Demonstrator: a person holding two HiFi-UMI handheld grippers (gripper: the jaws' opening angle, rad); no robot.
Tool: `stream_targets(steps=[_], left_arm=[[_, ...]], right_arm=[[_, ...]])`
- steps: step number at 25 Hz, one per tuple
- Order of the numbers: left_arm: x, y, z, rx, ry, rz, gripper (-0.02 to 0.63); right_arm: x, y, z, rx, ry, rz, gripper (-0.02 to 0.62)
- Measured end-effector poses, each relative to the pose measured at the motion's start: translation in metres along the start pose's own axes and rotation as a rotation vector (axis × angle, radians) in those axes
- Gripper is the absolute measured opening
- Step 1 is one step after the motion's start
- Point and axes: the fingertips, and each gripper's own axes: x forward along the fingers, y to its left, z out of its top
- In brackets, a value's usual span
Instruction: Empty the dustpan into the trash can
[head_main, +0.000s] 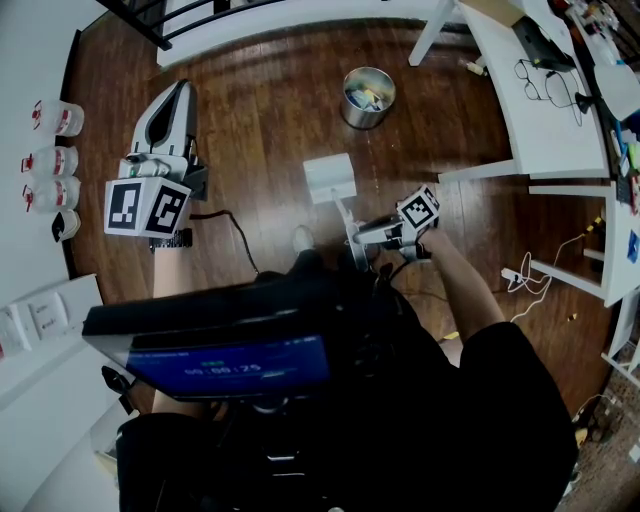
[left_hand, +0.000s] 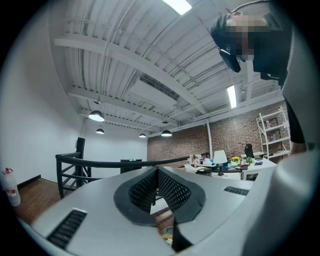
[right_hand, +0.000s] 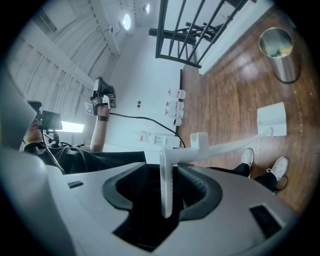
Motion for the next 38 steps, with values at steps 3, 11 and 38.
stream_targets(steps=[3,11,38], left_arm=[[-0.003,0.001,0.000,-0.005,-0.002,-0.003,0.000],[-0.007,-0.002,-0.003,-0.030,-0.017,-0.025,0.000],[-0.030,-0.049,0.025,-0.026,-0.077,-0.163,0.000]], right_arm=[[-0.016,-0.003,-0.001,0.009,-0.026,-0.045,0.212],[-0.057,0.011,0.009,-0.021,-0.168,-0.091,0.212],[-0.146,0.329,0.208,-1.182,-0.998,-1.047,0.001]])
